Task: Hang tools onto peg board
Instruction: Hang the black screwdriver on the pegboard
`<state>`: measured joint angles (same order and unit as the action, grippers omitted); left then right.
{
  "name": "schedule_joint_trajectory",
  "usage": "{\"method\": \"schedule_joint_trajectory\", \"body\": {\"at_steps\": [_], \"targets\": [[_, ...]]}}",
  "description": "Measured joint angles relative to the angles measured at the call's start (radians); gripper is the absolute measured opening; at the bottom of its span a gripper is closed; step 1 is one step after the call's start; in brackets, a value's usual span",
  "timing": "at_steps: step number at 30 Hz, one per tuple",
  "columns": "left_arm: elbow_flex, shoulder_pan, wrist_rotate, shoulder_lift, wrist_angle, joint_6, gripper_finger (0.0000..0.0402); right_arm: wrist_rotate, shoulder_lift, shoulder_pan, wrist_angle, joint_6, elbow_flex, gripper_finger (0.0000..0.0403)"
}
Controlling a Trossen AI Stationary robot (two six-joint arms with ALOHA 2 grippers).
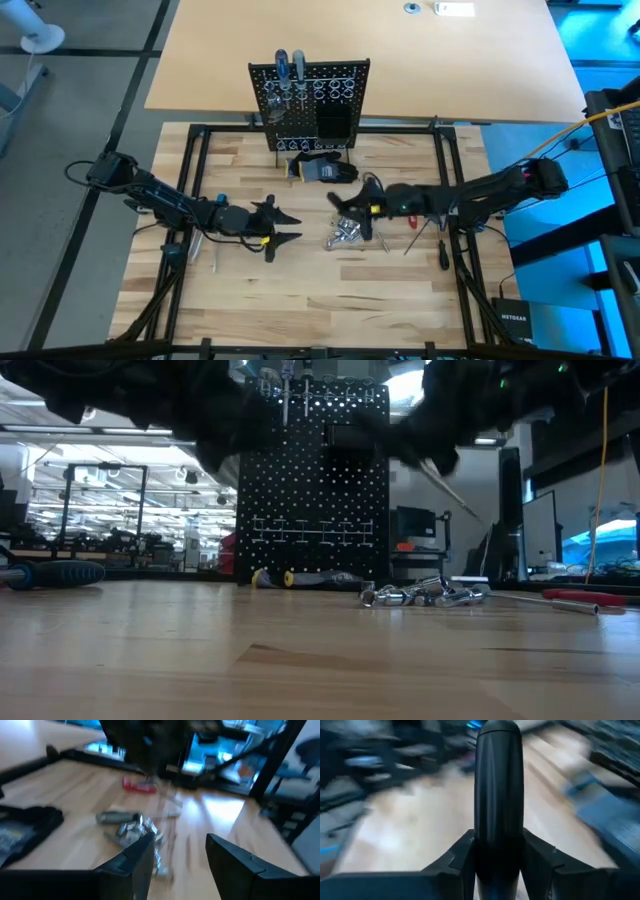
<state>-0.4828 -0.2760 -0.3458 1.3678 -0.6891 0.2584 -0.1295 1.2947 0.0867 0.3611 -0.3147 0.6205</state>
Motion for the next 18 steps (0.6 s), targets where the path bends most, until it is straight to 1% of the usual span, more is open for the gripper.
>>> {"method": "schedule_joint_trajectory", "body": {"at_steps": [4, 7, 11, 15, 18], "targets": [[0.0, 0.0, 0.002, 0.0, -0.117, -0.01, 0.0168, 0.001, 0.079, 0.066, 0.258, 0.063, 0.0, 0.0119], [-0.001, 0.0, 0.002, 0.0, -0.186, -0.04, 0.0168, 0.0, 0.144, 0.086, 0.377, 0.089, 0.01, 0.0119], [-0.019, 0.005, 0.002, 0.0, -0.248, -0.082, 0.0168, 0.019, 0.216, 0.084, 0.395, 0.106, 0.071, 0.0119], [-0.06, 0.005, 0.002, 0.0, -0.233, -0.129, 0.0168, 0.047, 0.284, 0.083, 0.39, 0.144, 0.14, 0.0119], [-0.069, 0.005, 0.002, 0.0, -0.233, -0.145, 0.0163, 0.079, 0.312, 0.083, 0.392, 0.166, 0.181, 0.0119]]}}
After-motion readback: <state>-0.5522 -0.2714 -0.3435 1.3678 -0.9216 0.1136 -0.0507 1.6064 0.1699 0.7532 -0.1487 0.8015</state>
